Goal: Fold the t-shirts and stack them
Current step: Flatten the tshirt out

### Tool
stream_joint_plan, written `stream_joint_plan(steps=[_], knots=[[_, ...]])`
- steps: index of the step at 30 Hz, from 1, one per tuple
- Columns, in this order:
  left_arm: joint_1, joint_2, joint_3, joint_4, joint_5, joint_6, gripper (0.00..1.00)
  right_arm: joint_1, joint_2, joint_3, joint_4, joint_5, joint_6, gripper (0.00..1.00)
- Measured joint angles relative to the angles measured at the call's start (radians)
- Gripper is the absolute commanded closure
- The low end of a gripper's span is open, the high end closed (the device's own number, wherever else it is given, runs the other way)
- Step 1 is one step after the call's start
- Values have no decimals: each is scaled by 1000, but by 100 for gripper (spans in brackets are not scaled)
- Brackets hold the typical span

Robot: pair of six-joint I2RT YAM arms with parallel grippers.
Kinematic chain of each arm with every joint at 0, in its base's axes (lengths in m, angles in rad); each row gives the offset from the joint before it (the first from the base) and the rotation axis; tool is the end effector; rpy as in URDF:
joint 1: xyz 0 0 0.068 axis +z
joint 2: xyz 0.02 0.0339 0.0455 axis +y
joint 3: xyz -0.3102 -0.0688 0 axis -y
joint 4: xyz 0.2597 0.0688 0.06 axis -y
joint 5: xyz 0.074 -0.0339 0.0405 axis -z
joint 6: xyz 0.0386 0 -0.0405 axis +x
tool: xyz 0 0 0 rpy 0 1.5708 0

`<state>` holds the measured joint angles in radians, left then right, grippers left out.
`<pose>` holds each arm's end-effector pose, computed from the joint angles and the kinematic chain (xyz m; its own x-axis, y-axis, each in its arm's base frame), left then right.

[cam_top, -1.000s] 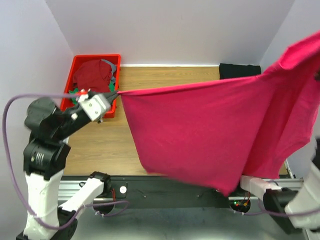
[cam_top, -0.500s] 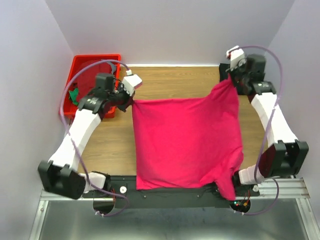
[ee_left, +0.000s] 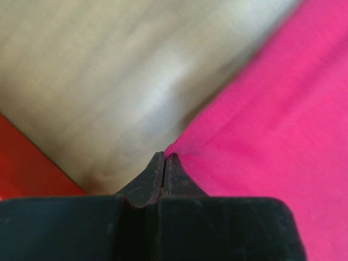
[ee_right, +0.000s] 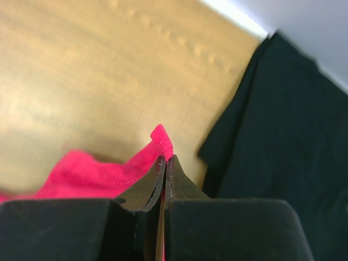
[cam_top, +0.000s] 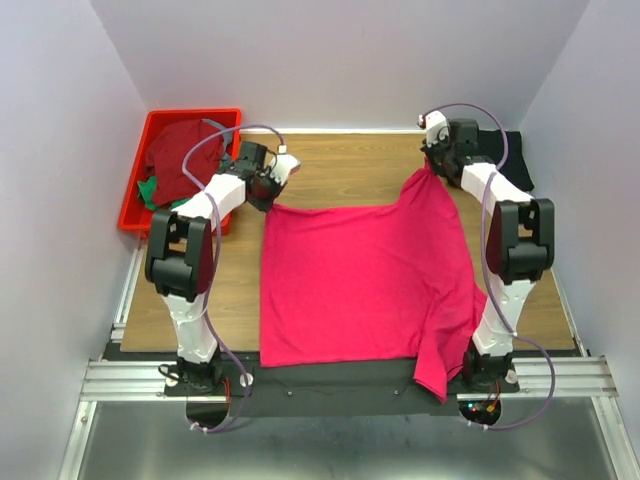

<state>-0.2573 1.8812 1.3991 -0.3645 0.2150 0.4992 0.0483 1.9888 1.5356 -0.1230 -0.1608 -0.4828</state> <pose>0.4299 -0.1216 0.2580 -0.4515 0.6024 -0.6582 0.6851 0.7067 0.1769 0.4988 0.0303 0.2761 -0.3976 -0.4780 -0.7832 -0.4136 0.8553 -0.3120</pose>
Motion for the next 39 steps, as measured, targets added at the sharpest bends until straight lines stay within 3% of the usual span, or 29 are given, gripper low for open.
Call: stream_joint_plan(steps=[6, 7, 8, 11, 15, 19, 22, 24, 25, 27, 32, 39], knots=[[27, 164, 248, 15, -77, -4, 100, 11, 211, 249, 45, 21, 13, 96], [33, 198, 296, 16, -90, -5, 98, 13, 251, 304, 48, 31, 19, 89], [39, 231, 340, 18, -101, -7, 86, 16, 288, 354, 56, 42, 26, 67], [56, 328, 465, -6, -138, -13, 61, 28, 375, 463, 68, 82, 41, 24], [72, 393, 566, -63, -148, -36, 58, 39, 399, 516, 9, 113, 69, 10], [88, 302, 478, -95, -93, -40, 57, 38, 288, 442, -68, 100, 92, 8], [92, 140, 346, -118, -31, -29, 58, 23, 80, 302, -170, 53, 125, 19], [91, 41, 285, -130, 3, -23, 60, -1, -60, 226, -216, 24, 147, 40], [90, -86, 232, -146, 64, -10, 60, -50, -212, 176, -274, -19, 174, 41], [87, -127, 204, -126, 97, 0, 61, -106, -285, 160, -301, -49, 191, 44], [70, -140, 90, -160, 133, 18, 61, -230, -300, 73, -493, -87, 201, 50], [49, -34, 67, -179, 114, 20, 62, -229, -132, 5, -650, -75, 207, 55]])
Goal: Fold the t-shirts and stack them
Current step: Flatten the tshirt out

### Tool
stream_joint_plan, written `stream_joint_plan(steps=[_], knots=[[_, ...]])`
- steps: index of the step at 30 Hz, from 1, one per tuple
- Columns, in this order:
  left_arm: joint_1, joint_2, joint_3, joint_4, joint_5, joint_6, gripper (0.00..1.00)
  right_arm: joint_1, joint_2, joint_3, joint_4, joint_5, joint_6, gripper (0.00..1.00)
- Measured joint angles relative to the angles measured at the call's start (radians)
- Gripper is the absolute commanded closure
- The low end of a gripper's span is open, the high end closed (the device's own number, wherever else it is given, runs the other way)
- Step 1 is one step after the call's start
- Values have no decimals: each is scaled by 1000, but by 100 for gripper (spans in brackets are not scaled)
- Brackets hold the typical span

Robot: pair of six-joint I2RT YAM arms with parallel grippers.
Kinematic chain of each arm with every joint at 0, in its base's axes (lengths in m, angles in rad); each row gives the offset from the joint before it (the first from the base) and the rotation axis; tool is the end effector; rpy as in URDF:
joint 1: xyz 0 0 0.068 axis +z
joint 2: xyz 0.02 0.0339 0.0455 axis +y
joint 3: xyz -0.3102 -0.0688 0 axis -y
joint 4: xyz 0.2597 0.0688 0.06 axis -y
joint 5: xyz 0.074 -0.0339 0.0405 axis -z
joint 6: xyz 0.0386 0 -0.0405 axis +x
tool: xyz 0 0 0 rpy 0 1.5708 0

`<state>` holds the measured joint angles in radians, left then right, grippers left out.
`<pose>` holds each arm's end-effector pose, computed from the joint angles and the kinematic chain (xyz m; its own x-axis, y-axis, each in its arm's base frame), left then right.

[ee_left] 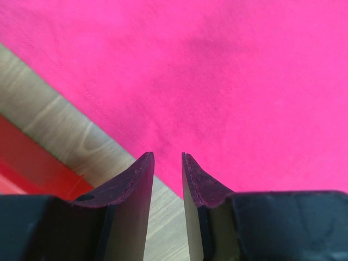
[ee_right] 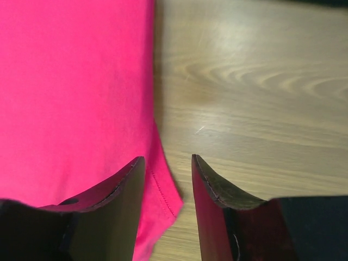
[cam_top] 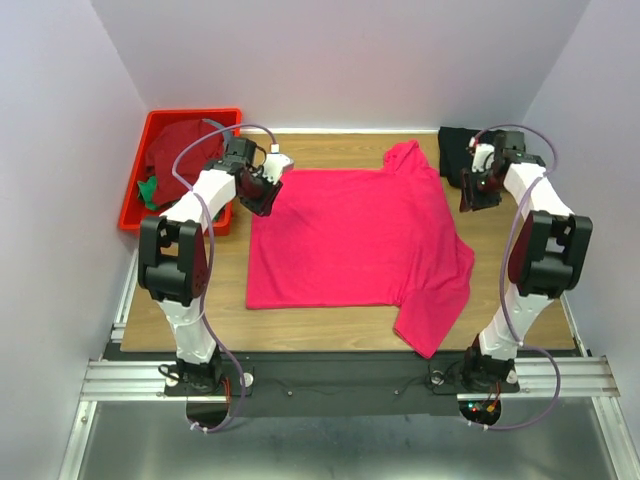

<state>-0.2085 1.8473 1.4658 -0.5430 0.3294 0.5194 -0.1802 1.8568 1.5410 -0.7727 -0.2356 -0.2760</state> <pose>0.4226 -0.1022 0.2827 -0.4862 0.5829 -0.6510 0.7232 0.6866 0.0747 0.4195 -0.0673 0.2887 -0.8571 -0.1132 -0.5026 -0.1723 0.9824 0.0726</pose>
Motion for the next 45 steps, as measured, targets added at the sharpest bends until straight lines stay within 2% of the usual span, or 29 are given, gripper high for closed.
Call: stream_joint_plan(steps=[4, 18, 19, 23, 29, 35, 39, 43, 45], knots=[[-1, 21, 0, -1, -14, 0, 62, 10, 62, -7, -15, 26, -1, 54], [0, 22, 0, 0, -26, 4, 62, 10, 63, -175, -112, 59, -48, 54], [0, 23, 0, 1, -26, 4, 62, 10, 63, -183, -115, 67, -52, 57], [0, 24, 0, 2, -26, 4, 62, 10, 70, -200, -137, 90, -67, 99], [0, 24, -6, 24, -40, 3, 64, 2, 66, -174, -156, 118, -57, 100], [0, 29, -55, 44, -103, 3, 79, -41, -41, -159, -172, 232, -43, 100], [1, 55, -83, 46, -131, 9, 87, -47, -103, -247, -181, 255, -71, 99], [1, 101, -113, 46, -157, 29, 99, -47, -77, -329, -220, 262, -95, 99], [1, 95, -121, 44, -167, 42, 100, -46, -56, -335, -233, 266, -100, 99]])
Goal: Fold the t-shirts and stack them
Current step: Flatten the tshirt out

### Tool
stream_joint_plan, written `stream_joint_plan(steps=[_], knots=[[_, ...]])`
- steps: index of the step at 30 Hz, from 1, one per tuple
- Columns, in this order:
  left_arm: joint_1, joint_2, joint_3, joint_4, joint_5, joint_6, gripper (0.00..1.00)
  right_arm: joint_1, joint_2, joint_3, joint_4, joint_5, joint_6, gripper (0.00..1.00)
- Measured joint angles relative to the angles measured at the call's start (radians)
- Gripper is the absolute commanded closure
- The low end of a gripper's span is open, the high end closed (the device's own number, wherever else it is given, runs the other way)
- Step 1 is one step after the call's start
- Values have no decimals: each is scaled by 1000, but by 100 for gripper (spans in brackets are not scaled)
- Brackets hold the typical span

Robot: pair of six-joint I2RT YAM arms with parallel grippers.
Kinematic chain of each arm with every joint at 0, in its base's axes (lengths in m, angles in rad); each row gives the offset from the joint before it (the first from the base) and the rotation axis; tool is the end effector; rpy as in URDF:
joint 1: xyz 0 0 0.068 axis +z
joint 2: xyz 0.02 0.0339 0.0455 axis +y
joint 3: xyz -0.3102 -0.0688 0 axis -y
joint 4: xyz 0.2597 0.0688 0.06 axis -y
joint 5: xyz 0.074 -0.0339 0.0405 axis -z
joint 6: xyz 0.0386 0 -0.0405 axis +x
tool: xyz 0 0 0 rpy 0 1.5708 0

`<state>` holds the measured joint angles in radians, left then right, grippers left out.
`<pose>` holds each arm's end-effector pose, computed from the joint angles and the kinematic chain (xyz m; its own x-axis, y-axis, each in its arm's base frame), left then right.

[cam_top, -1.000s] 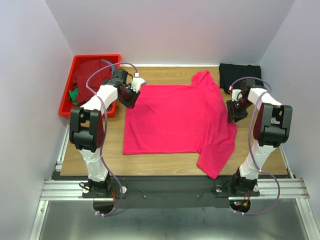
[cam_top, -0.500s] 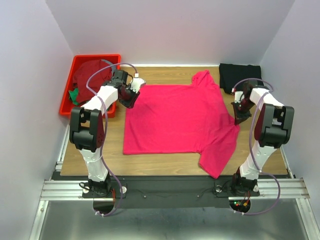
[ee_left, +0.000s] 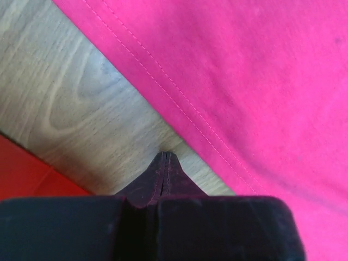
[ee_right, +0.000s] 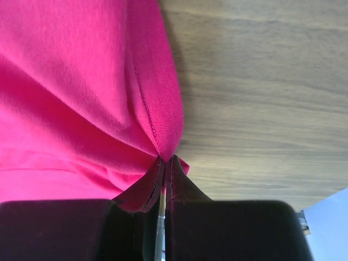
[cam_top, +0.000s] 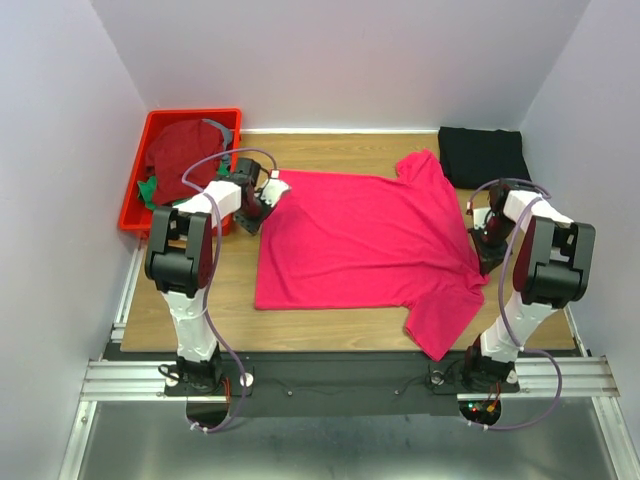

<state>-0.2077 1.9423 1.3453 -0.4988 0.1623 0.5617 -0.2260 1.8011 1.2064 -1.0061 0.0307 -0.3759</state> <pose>0.4218 -0.0953 0.2065 -0.5896 0.6614 -0.4636 0.6969 0.7067 0.1220 0.3273 -0.0765 0.2072 -0.9880 -0.1493 0.0392 -0.1501 0.9885 -0.0175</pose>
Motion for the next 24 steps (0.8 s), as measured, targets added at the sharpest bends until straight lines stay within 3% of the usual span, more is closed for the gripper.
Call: stream_joint_plan(steps=[3, 6, 10, 15, 20, 24], knots=[[0, -18, -13, -23, 18, 25, 99, 0, 11, 5, 0, 1, -2, 99], [-6, -25, 16, -63, 66, 28, 91, 0, 12, 24, -2, 5, -2, 99], [-32, 27, 219, -95, 124, -11, 91, 0, 16, 40, 1, 13, 6, 99], [-76, 200, 474, 2, 160, -105, 91, 0, 40, 70, 2, 18, 21, 100], [-92, 350, 524, 33, 133, -164, 95, 0, 65, 100, 4, 17, 45, 100], [-81, 354, 512, 67, 84, -182, 100, 0, 80, 115, 5, 16, 70, 99]])
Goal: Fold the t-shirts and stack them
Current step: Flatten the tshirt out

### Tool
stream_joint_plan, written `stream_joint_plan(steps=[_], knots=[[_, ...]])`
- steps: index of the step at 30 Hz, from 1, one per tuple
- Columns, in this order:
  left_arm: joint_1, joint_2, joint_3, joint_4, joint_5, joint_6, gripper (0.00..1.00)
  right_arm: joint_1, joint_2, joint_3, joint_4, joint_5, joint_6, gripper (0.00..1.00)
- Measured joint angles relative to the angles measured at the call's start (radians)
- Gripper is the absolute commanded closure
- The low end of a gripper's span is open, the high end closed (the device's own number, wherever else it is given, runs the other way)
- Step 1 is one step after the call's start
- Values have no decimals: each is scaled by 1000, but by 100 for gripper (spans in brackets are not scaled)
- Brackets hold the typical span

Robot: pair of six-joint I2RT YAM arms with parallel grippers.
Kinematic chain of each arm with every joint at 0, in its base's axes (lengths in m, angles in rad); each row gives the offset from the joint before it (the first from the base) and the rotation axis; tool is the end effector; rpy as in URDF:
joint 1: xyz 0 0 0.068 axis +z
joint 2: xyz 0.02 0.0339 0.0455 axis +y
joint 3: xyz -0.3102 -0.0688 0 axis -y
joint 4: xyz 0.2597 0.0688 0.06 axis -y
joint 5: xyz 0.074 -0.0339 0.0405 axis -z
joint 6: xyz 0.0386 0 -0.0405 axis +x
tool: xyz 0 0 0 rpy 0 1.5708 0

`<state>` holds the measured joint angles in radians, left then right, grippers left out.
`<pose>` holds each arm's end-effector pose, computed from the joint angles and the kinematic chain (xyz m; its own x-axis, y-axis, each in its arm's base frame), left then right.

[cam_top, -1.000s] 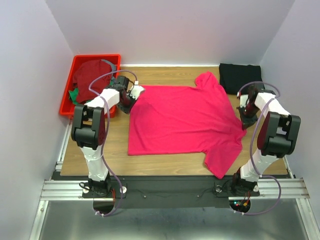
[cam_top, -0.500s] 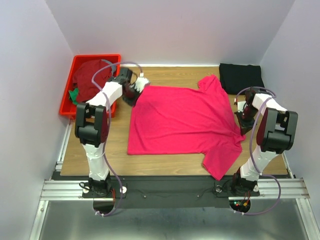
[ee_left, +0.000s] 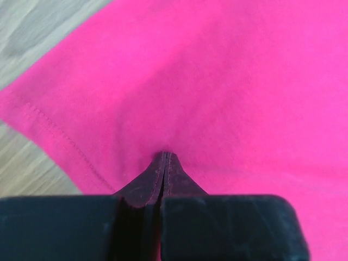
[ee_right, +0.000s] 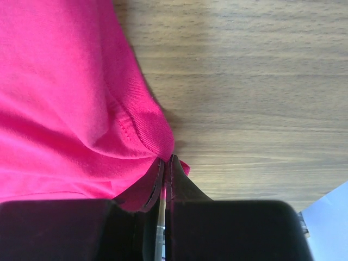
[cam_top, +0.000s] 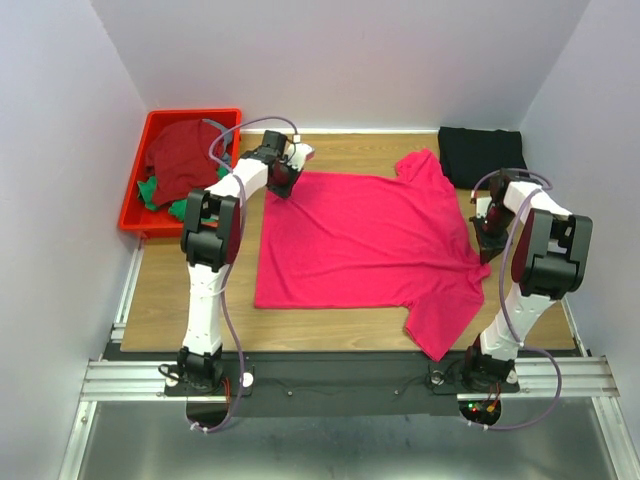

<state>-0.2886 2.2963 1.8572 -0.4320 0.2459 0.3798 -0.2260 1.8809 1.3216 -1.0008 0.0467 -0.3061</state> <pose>0.5324 -0.1679 0.2042 -0.5231 0.5304 -0.6671 0.6678 0.7414 0.0658 0.3581 -0.0842 0.2094 -0.9968 -0.0797 0.0039 -0.0798 0.9957 -0.0477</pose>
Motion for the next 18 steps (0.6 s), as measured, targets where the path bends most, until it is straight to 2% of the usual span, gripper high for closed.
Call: stream_joint_plan(steps=[9, 10, 13, 15, 18], knots=[[67, -185, -280, 0, -99, 47, 100, 0, 5, -3, 6, -23, 38, 98], [71, -200, -299, -6, -104, 54, 100, 0, 5, -5, 6, -39, 35, 85], [80, -224, -329, -30, -112, 80, 100, 0, 5, -10, -7, -92, 12, 65], [80, -224, -329, -34, -112, 93, 100, 1, 2, -3, -17, -135, 2, 64], [79, -223, -323, -48, -111, 107, 100, 2, 2, 66, -39, -191, -3, 69]])
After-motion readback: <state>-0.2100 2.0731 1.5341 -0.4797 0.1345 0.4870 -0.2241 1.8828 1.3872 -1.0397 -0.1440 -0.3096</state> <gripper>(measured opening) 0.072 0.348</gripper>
